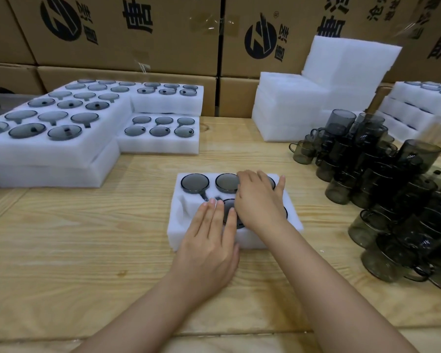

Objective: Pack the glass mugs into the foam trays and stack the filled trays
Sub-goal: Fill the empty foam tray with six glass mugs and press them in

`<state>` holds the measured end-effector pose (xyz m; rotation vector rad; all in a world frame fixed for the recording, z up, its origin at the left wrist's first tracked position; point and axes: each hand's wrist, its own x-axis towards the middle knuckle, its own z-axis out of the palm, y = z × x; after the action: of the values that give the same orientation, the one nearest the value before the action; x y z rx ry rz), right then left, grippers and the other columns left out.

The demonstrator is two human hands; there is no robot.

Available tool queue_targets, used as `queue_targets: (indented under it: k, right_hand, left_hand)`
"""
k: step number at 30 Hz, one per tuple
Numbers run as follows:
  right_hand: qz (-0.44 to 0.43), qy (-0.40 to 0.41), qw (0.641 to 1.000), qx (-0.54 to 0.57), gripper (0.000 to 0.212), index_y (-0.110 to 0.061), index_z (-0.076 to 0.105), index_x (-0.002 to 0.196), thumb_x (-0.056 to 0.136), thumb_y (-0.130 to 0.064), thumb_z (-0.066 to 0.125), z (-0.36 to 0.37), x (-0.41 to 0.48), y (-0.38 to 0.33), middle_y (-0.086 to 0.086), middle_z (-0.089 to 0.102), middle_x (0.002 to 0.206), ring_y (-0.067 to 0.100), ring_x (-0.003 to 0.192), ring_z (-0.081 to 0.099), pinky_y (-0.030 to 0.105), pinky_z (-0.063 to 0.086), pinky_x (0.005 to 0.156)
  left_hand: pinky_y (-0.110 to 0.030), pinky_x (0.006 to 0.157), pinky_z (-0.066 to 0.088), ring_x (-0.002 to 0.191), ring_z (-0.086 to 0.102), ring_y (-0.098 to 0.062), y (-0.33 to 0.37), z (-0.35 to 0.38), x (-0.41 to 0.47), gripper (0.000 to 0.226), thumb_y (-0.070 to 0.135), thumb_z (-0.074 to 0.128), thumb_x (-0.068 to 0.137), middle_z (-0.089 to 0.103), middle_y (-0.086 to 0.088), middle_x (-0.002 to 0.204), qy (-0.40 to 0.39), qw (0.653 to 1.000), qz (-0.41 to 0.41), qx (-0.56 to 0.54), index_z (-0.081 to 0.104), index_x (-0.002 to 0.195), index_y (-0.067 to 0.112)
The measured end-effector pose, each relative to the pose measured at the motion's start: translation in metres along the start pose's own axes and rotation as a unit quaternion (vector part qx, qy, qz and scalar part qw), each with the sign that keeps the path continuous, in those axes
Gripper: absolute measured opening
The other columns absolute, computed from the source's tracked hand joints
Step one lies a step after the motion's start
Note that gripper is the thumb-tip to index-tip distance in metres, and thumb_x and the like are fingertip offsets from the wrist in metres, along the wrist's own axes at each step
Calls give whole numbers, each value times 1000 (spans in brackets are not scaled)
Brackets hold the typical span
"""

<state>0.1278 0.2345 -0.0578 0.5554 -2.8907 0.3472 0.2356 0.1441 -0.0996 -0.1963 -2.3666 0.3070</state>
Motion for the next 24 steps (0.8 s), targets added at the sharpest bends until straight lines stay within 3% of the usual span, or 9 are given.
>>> queue_targets:
  k: [3, 6, 9, 11, 13, 15, 18, 21, 24]
  right_hand:
    - [4, -36, 999, -12, 61, -18, 20, 145, 89, -15, 43, 0, 2, -2, 0, 27, 149, 29, 143, 6, 61, -9, 109]
    - [-6, -17, 1000, 9, 53, -17, 30, 141, 90, -13, 41, -2, 2, -1, 0, 35, 145, 24, 139, 21, 52, 6, 115]
    - [-26, 110, 990, 85, 37, -14, 54, 125, 91, -9, 39, -10, -3, 5, 1, 60, 123, 21, 118, 48, 41, 25, 108]
    - [-9, 227, 957, 179, 31, -10, 63, 114, 90, -5, 45, -22, -10, 14, 4, 67, 113, 26, 109, 56, 43, 33, 101]
    - [29, 302, 935, 182, 27, -9, 66, 109, 88, -6, 49, -35, -14, 34, 7, 67, 110, 31, 106, 55, 43, 37, 95]
    - [98, 287, 950, 76, 28, -11, 63, 114, 89, -13, 50, -48, -12, 64, 9, 63, 117, 34, 110, 48, 40, 33, 90]
    - [232, 191, 951, -67, 39, -4, 51, 127, 90, -16, 51, -64, -3, 113, 18, 47, 132, 39, 117, 38, 44, 32, 93]
    - [304, 123, 941, -87, 42, 3, 46, 127, 88, -11, 53, -71, 2, 143, 23, 40, 133, 42, 118, 38, 47, 37, 93]
    - [338, 81, 937, -43, 42, 2, 42, 128, 88, -9, 54, -70, 7, 152, 23, 41, 131, 44, 114, 45, 47, 42, 81]
  left_hand:
    - [-51, 92, 51, 111, 61, -42, 2, 0, 1, 45, 24, 44, 85, 63, -32, 114, 5, 1000, -2, -5, 69, 109, -4]
    - [-52, 95, 49, 111, 61, -41, 2, 2, 0, 44, 24, 45, 84, 63, -31, 116, 19, 1000, 1, -12, 69, 110, -2]
    - [-52, 104, 43, 117, 59, -39, -4, 6, -5, 43, 24, 47, 83, 61, -28, 122, 33, 999, 11, -22, 68, 114, 1]
    - [-52, 107, 37, 122, 54, -39, -6, 9, -7, 45, 24, 47, 83, 59, -27, 126, 36, 999, 12, -35, 66, 119, 3]
    - [-53, 106, 32, 127, 49, -40, -8, 10, -8, 47, 25, 48, 83, 57, -25, 130, 33, 998, 11, -51, 63, 122, 3]
    - [-53, 106, 30, 130, 46, -40, -8, 10, -6, 49, 26, 48, 83, 54, -24, 134, 31, 998, 12, -60, 61, 125, 4]
    - [-54, 106, 30, 131, 46, -37, -8, 7, -3, 52, 27, 51, 83, 53, -21, 136, 45, 996, 24, -75, 53, 131, 6]
    - [-53, 107, 31, 129, 50, -31, -10, 5, -2, 55, 30, 54, 84, 57, -14, 134, 80, 991, 38, -99, 45, 134, 9]
    - [-53, 106, 31, 123, 56, -29, -20, 1, 2, 47, 29, 50, 87, 63, -10, 126, 126, 984, 22, -126, 59, 127, 5]
